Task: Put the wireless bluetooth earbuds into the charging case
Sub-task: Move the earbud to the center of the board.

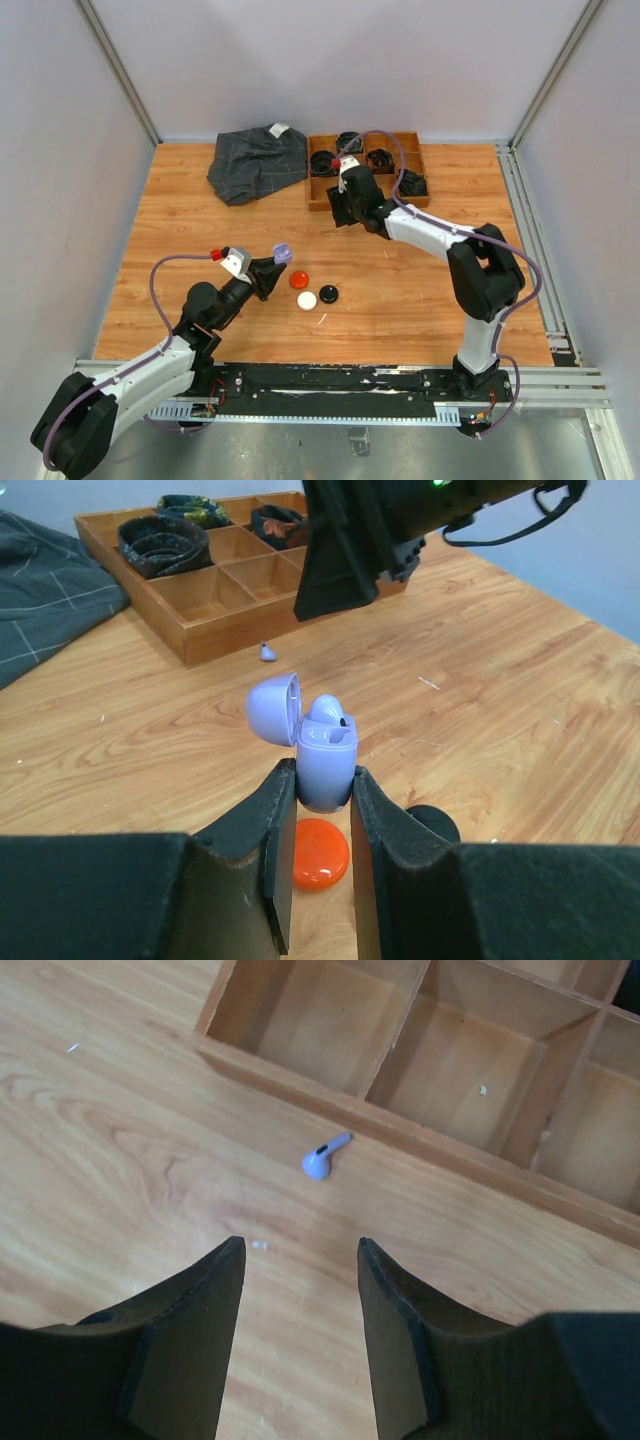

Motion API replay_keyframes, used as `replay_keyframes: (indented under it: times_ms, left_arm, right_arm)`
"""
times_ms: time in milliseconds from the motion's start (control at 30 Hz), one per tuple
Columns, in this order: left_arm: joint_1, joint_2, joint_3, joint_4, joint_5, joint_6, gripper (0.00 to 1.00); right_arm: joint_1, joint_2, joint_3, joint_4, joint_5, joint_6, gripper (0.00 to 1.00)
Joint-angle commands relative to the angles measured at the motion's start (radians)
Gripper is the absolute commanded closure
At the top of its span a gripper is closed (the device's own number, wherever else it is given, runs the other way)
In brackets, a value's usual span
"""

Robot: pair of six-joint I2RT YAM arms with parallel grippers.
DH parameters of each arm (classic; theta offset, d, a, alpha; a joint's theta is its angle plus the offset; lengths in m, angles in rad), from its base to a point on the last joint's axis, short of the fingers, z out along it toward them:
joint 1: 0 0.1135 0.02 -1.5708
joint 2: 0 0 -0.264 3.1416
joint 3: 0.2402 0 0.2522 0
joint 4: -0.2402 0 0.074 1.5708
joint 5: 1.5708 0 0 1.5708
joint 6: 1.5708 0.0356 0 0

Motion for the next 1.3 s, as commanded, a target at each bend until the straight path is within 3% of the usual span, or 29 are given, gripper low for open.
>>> replay_keyframes:
  times_ms: [0, 300, 667, 933, 1267]
  left_arm:
    - [0.008, 0.005, 0.019, -0.014, -0.067, 0.018, 1.00]
    - [0.009, 0.006, 0.033, -0.055, -0.091, 0.016, 1.00]
    - [0.008, 0.013, 0.034, -0.060, -0.098, 0.017, 1.00]
    - [0.008, 0.014, 0.036, -0.060, -0.095, 0.019, 1.00]
    - [0.009, 0.014, 0.033, -0.054, -0.090, 0.024, 1.00]
  right_arm:
    - [-0.020, 0.121, 0.094, -0.002, 0.047, 0.062, 0.51]
    - [-0.019, 0.304, 0.180, 0.063, 0.121, 0.124, 0.55]
    - [-0.021, 0.396, 0.248, 0.064, 0.135, 0.139, 0.59]
    - [-0.020, 0.371, 0.222, 0.018, 0.132, 0.117, 0.75]
    - [-0.018, 0.235, 0.076, -0.091, -0.062, 0.051, 0.90]
